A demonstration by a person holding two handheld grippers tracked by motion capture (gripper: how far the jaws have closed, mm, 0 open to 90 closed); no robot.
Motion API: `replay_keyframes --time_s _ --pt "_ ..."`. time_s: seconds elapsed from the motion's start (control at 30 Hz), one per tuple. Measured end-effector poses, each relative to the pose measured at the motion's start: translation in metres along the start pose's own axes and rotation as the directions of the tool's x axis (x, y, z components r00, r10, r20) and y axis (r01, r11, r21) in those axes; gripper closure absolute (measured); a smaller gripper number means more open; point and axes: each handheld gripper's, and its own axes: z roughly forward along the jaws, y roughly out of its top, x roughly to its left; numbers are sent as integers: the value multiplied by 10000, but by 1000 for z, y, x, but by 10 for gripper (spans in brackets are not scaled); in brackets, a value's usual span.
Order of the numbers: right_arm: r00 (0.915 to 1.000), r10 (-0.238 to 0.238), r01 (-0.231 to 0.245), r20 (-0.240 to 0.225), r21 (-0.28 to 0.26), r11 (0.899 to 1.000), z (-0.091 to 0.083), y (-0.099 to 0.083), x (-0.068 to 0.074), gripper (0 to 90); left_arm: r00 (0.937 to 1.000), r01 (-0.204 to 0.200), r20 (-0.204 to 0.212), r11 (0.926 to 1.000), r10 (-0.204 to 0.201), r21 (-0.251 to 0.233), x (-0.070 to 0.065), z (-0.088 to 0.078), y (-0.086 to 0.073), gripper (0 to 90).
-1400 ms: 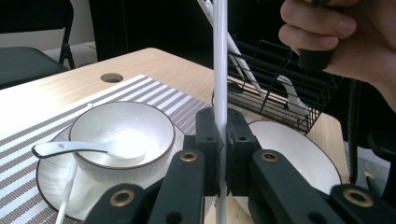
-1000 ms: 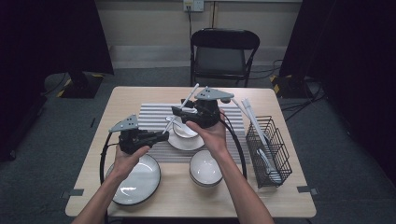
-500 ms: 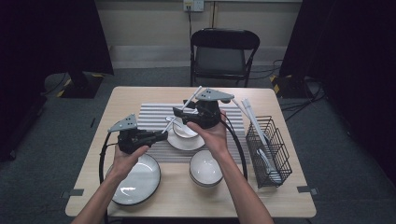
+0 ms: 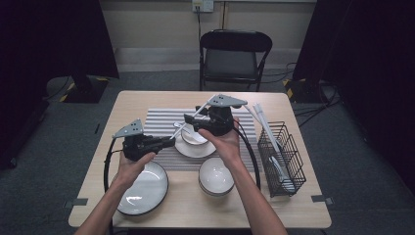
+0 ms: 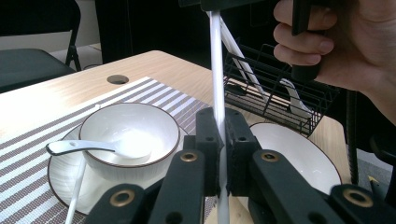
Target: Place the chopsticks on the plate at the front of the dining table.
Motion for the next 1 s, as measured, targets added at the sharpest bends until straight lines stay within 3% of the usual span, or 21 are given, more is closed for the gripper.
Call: replay_keyframes --time_s 1.0 --pt "9993 49 -49 384 -1 10000 -2 -7 -6 337 10000 58 -4 10000 -58 -7 2 1 -1 865"
